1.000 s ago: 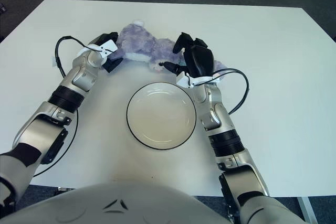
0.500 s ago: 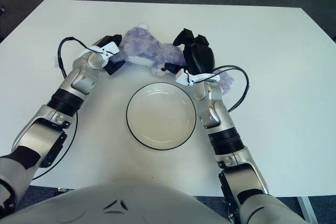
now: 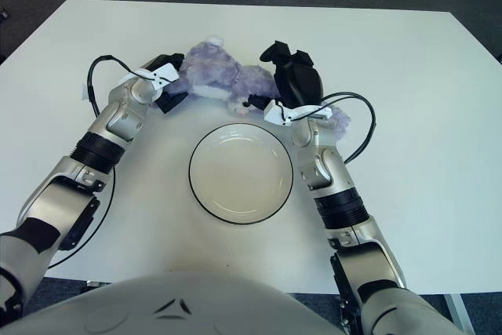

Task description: Put the doll into the plate.

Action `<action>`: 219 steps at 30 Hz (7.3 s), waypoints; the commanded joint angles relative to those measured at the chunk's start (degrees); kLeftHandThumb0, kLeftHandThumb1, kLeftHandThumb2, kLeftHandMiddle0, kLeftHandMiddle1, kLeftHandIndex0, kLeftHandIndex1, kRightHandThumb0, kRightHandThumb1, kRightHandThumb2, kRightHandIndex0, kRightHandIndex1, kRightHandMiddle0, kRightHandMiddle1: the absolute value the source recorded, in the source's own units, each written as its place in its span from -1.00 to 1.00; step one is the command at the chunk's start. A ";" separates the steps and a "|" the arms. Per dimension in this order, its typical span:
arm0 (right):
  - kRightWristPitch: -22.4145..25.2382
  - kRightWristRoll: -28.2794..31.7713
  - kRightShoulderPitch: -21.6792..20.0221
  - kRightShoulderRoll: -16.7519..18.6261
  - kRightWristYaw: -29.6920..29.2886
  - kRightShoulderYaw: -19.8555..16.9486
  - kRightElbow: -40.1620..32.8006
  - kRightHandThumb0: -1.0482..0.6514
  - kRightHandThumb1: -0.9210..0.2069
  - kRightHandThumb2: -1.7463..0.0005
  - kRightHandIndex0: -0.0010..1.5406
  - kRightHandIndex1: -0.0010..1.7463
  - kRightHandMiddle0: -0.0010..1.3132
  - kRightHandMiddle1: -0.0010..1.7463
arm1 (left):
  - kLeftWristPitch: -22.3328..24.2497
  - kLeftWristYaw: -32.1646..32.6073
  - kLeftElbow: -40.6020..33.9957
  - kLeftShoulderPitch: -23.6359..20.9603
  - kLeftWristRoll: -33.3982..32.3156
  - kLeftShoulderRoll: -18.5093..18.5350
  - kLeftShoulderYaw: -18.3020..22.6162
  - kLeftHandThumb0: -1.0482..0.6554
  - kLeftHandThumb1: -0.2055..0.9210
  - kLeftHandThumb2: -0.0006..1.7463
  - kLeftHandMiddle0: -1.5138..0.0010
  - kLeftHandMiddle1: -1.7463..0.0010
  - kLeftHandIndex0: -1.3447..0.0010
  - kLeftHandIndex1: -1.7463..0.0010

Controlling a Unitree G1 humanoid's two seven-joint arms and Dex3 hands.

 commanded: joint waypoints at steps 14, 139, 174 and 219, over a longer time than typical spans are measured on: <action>-1.16 -8.70 -2.37 -10.77 10.60 3.10 -2.84 -0.53 -0.06 0.05 -0.95 -0.76 -1.00 -0.67 | 1.88 -4.62 7.10 -5.05 -2.33 -2.08 0.59 0.23 -0.73 0.99 -0.16 -1.00 0.01 -1.00; 5.71 -7.26 5.86 -12.30 28.34 -2.16 -17.64 -0.65 -0.16 0.14 -0.91 -0.98 -1.00 -1.00 | -3.30 -5.19 37.96 -28.43 -23.97 -9.66 18.06 0.23 -0.60 0.79 -0.24 -0.65 0.06 -1.00; 5.95 -18.58 3.92 -7.05 -7.94 1.12 0.91 -0.42 0.14 -0.05 -0.84 -0.96 -1.00 -0.56 | -2.47 -6.97 36.81 -27.22 -24.62 -9.34 17.46 0.23 -0.62 0.82 -0.24 -0.70 0.07 -1.00; 5.97 -17.20 -0.35 -8.30 -1.93 2.27 5.77 -0.61 -0.18 0.12 -0.80 -0.90 -1.00 -0.38 | -6.69 -8.36 36.66 -25.16 -24.46 -9.16 16.56 0.23 -0.50 0.79 -0.10 -0.88 0.17 -1.00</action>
